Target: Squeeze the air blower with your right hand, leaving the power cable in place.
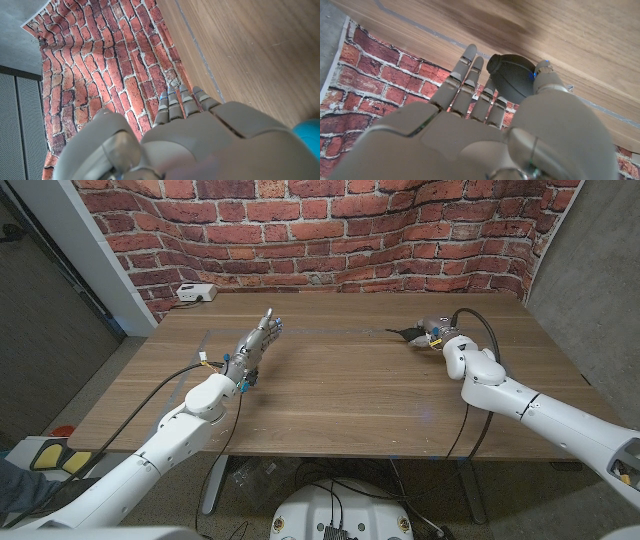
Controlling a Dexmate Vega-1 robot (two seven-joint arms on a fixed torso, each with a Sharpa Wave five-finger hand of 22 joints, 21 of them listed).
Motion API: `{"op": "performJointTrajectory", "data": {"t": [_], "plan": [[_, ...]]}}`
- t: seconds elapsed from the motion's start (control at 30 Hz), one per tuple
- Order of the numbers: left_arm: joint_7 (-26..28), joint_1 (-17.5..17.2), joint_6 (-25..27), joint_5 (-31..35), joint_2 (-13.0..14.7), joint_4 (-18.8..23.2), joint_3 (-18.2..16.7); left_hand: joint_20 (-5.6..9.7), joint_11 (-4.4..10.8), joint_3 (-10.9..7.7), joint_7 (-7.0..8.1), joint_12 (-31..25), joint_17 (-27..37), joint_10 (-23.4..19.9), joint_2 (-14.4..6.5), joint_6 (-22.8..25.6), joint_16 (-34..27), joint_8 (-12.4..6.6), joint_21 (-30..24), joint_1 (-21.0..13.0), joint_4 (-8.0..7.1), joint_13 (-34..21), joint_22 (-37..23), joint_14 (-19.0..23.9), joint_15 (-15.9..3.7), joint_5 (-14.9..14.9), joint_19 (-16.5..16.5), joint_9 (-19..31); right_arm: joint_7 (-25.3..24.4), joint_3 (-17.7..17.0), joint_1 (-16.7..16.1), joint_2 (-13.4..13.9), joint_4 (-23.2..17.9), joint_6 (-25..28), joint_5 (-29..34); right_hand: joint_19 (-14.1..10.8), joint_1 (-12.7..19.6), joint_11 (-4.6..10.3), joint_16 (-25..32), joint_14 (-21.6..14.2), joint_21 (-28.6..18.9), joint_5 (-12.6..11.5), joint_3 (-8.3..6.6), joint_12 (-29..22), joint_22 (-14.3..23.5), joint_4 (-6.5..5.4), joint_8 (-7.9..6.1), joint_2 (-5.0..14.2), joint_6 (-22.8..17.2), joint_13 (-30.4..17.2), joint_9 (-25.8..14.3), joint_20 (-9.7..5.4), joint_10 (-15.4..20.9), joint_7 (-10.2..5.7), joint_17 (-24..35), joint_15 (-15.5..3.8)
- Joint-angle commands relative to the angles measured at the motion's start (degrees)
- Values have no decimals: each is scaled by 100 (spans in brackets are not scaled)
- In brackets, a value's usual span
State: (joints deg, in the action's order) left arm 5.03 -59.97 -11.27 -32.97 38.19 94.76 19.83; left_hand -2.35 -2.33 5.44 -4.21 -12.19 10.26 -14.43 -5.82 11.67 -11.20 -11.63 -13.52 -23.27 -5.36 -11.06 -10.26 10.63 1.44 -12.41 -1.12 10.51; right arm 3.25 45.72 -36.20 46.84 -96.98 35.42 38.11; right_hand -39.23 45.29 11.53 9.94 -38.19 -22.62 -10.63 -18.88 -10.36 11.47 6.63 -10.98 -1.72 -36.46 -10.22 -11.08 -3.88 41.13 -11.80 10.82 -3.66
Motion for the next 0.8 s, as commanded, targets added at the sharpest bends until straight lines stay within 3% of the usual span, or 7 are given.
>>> {"op": "performJointTrajectory", "data": {"t": [0.03, 0.8], "plan": [[19, -11, 2, -2, -15, -11, -2, -17, -18, 31, 6, 25, 32, -52, -23, 30, 21, -1, 8, 3, -14, -9, -15, 30, -3, 0, -31, 30, 390, 223, 229, -47, 153, 124, 169, 32, -38, -8, 7, 38, 8, -18, 26, -12, -3, 1, 28, -2, 15, -12, -27, -371, -27, -2, 11, -460], [-46, 37, 18, -65, -69, -130, 40, -17, -18, 39, 4, 27, 32, -58, -34, 29, 22, 4, 27, -10, -14, -10, -16, 32, -5, 5, -39, 30, 866, 490, 483, -105, 312, 283, 390, 202, -178, -43, 10, 285, 81, -20, 111, 29, -13, -34, 39, -18, 269, -19, -30, -242, -421, 1, 13, -354]]}}
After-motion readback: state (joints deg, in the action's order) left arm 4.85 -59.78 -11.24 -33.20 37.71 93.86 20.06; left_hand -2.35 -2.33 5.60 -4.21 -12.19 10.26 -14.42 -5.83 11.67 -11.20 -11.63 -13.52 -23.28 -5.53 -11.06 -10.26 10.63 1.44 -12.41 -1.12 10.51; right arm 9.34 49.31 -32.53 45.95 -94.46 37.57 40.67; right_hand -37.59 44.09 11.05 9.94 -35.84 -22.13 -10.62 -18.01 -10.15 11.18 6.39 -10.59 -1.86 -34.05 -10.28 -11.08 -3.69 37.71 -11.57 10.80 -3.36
